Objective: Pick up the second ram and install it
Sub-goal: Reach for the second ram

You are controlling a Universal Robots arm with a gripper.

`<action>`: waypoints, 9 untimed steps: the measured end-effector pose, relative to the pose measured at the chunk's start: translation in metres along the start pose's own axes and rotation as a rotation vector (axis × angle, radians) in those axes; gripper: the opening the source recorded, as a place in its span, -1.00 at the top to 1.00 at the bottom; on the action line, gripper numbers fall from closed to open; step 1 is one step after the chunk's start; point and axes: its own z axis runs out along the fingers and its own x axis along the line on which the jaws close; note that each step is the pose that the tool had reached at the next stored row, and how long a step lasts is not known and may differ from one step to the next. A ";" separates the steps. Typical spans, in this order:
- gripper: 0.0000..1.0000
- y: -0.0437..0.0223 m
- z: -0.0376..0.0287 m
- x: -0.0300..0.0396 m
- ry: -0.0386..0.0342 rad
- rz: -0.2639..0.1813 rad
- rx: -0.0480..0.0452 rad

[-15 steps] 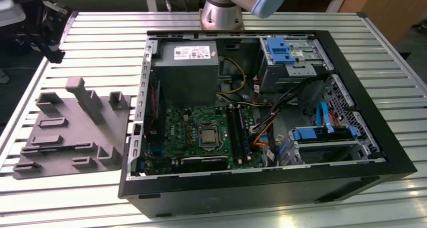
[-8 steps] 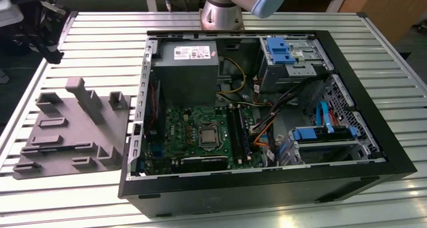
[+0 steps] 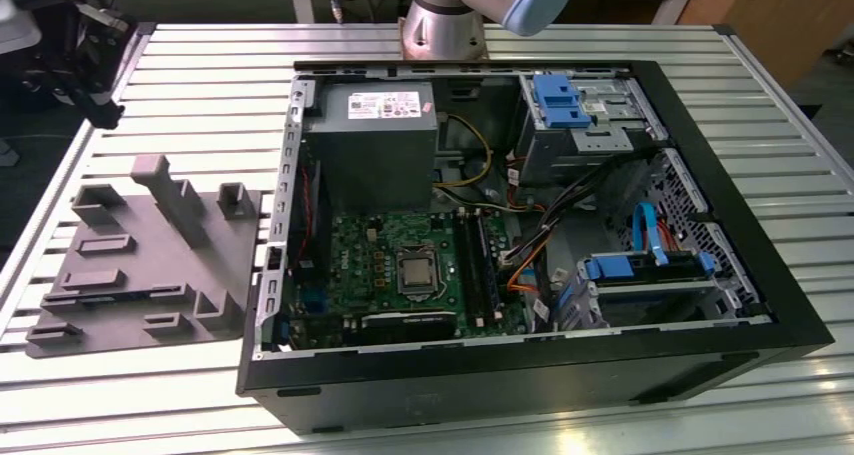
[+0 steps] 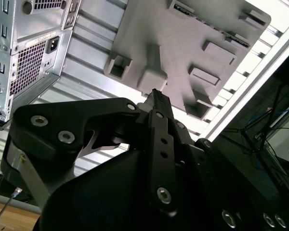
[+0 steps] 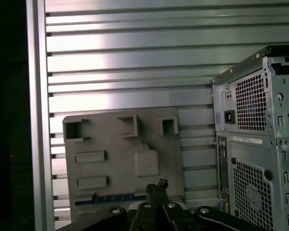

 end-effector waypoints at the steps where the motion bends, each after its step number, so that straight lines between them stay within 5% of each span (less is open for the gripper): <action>1: 0.79 -0.0002 0.0000 0.0003 0.0000 0.000 0.0000; 9: 0.79 -0.0015 -0.0001 0.0024 0.0000 0.000 0.0001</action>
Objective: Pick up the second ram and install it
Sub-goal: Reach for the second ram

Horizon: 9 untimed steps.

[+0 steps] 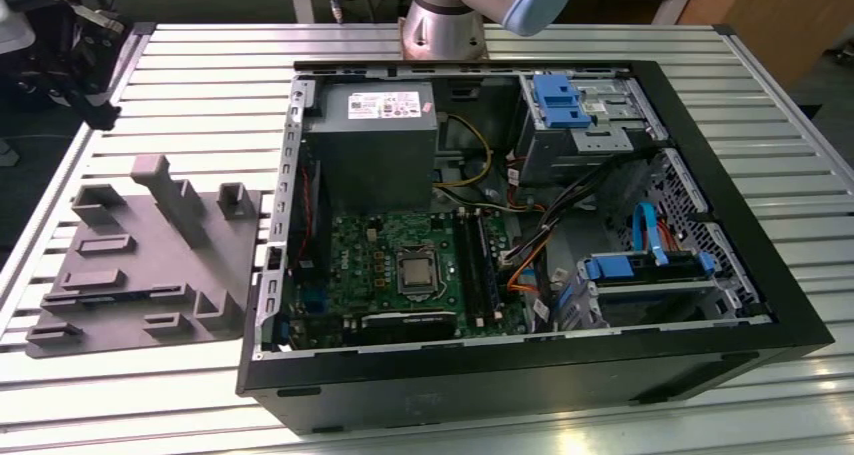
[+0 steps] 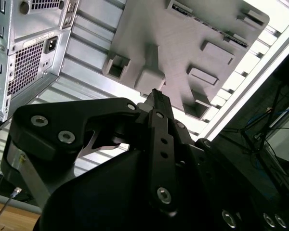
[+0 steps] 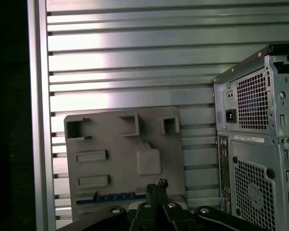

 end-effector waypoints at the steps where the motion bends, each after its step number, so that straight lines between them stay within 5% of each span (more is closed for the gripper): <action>1: 0.79 -0.0001 0.0000 0.0002 0.0000 0.000 0.0000; 9: 0.79 -0.0014 -0.0001 0.0016 0.0000 0.000 0.0000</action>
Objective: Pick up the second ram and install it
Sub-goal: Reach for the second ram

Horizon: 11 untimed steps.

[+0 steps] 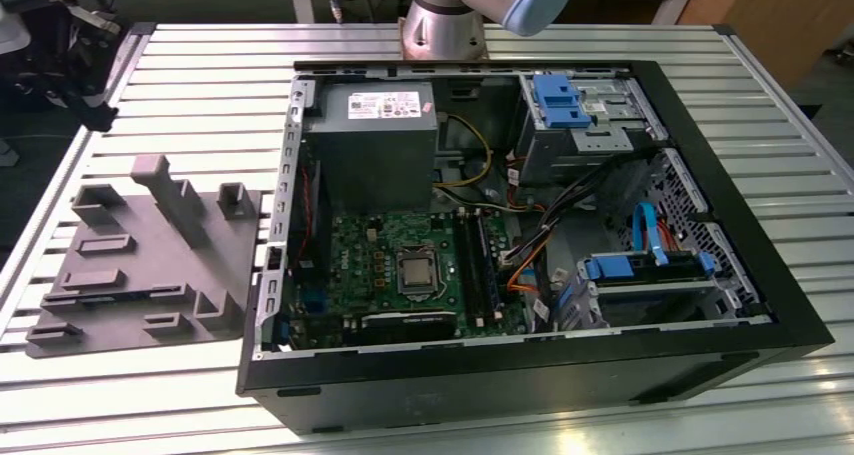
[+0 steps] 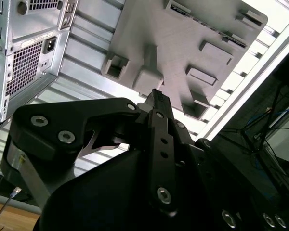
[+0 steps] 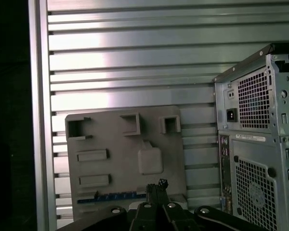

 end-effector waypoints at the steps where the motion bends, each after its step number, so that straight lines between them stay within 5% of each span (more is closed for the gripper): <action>1: 0.79 -0.0002 0.0000 0.0002 0.0000 0.000 0.0000; 11: 0.79 -0.0026 -0.0001 0.0021 0.0001 0.000 0.0000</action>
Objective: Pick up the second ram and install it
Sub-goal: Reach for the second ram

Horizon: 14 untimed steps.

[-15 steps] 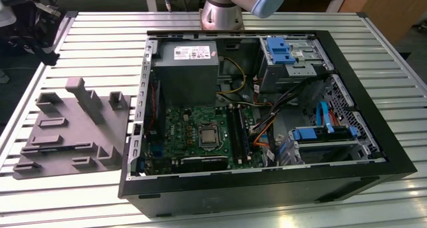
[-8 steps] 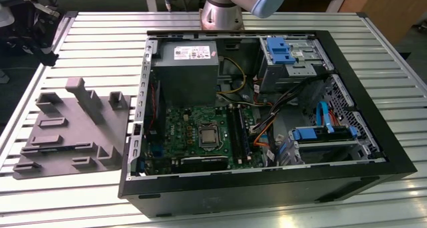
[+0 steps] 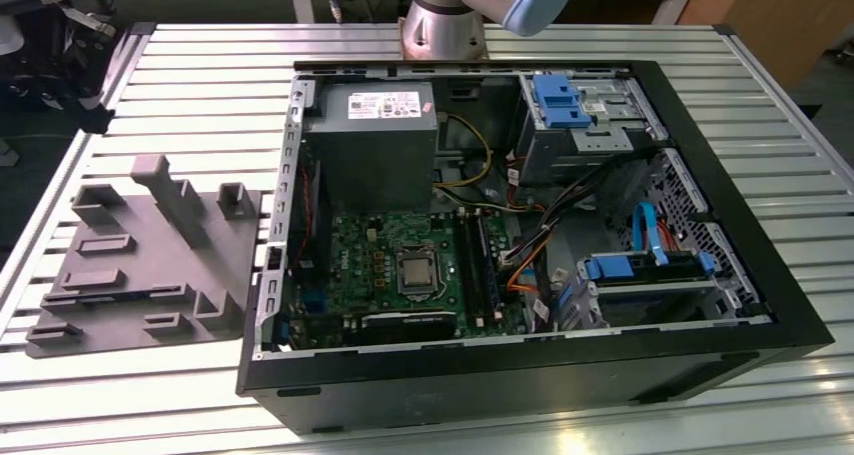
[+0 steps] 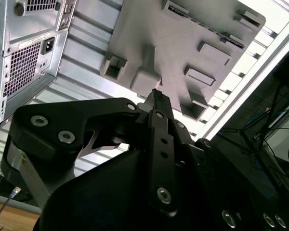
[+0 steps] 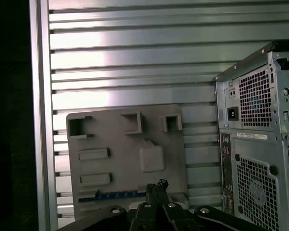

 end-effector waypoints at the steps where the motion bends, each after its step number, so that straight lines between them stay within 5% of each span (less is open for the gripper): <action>1: 0.79 -0.0002 0.0001 0.0003 -0.0001 0.000 -0.0001; 14: 0.79 -0.0051 0.0002 0.0050 0.0000 0.000 0.0000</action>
